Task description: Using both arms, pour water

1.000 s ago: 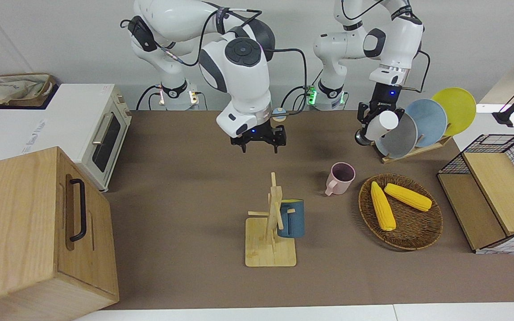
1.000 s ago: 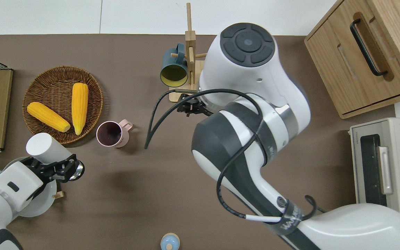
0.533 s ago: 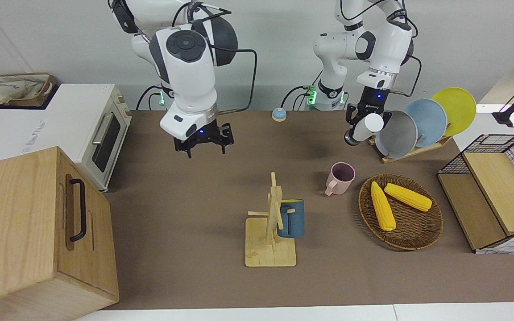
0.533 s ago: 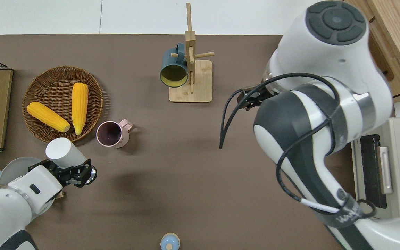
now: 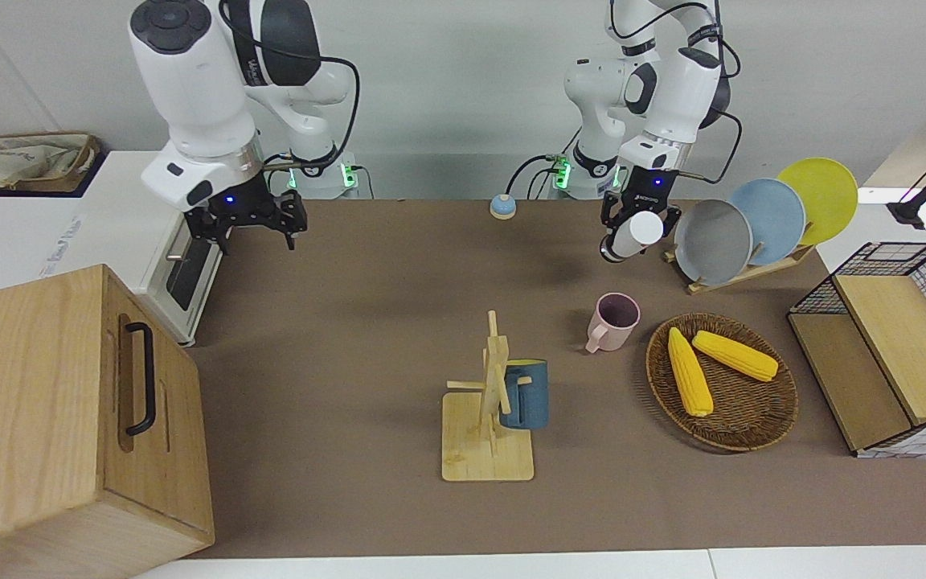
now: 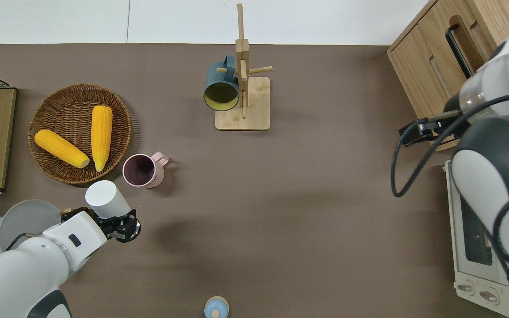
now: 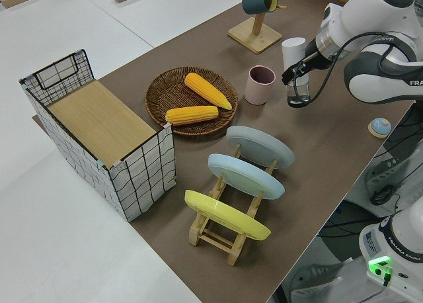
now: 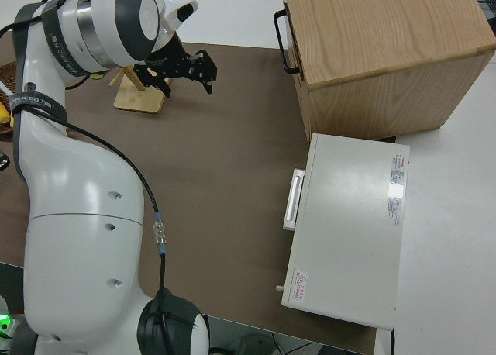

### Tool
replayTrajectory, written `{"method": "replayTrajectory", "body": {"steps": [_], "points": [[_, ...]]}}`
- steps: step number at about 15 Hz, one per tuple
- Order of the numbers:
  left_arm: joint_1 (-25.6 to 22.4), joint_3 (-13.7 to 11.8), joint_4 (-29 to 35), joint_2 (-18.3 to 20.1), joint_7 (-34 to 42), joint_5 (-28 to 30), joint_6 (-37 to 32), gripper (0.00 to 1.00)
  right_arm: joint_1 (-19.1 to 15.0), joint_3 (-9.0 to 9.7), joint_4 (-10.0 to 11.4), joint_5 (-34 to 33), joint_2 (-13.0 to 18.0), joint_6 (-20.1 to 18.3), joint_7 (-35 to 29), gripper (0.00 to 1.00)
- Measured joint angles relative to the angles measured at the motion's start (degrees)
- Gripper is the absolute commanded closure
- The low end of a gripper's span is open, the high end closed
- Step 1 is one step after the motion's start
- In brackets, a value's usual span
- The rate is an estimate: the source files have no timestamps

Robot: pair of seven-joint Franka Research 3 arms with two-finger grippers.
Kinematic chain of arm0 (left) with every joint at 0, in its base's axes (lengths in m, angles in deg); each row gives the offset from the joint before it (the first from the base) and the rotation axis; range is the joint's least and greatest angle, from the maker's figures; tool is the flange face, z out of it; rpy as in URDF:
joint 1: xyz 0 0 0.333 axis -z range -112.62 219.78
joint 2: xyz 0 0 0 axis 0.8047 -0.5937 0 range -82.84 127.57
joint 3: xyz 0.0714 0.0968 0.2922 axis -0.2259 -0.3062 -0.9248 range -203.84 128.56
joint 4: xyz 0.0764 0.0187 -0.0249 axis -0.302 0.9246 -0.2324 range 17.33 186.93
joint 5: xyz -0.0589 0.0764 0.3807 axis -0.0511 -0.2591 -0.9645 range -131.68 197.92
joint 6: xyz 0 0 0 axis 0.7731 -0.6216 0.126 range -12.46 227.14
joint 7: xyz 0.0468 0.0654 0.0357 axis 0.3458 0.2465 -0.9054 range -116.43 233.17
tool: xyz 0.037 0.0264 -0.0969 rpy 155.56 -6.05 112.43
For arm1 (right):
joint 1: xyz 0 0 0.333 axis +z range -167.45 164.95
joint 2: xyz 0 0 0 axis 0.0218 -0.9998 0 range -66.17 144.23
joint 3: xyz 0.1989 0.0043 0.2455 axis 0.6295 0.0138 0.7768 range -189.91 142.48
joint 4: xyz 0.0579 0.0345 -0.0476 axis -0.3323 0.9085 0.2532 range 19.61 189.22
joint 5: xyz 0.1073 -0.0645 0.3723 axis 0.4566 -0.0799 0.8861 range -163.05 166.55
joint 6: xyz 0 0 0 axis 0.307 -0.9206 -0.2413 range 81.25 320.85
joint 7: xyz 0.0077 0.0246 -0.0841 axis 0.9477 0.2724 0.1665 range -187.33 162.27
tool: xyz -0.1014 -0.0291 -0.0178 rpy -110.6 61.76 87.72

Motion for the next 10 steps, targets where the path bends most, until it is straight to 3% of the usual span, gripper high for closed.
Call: {"method": "replayTrajectory", "body": {"steps": [2,4,6,10], "points": [[0.4,0.09,0.03,-1.19,-0.17,0.0,0.01,1.0,-0.34,-1.71,1.22,0.59,2.53,-0.66,1.58,0.013],[0.42,0.09,0.02,-2.01,-0.19,0.0,0.02,1.0,-0.34,-2.28,2.27,0.84,4.52,-0.94,1.69,0.013],[0.42,0.09,0.02,-2.54,-0.28,0.0,0.02,1.0,-0.34,-2.42,3.3,0.97,6.24,-1.26,1.69,0.013],[0.42,0.11,-0.23,-4.01,-0.77,0.0,0.03,1.0,-0.17,-2.11,3.34,1.09,7.31,-2.5,1.69,0.013]]}}
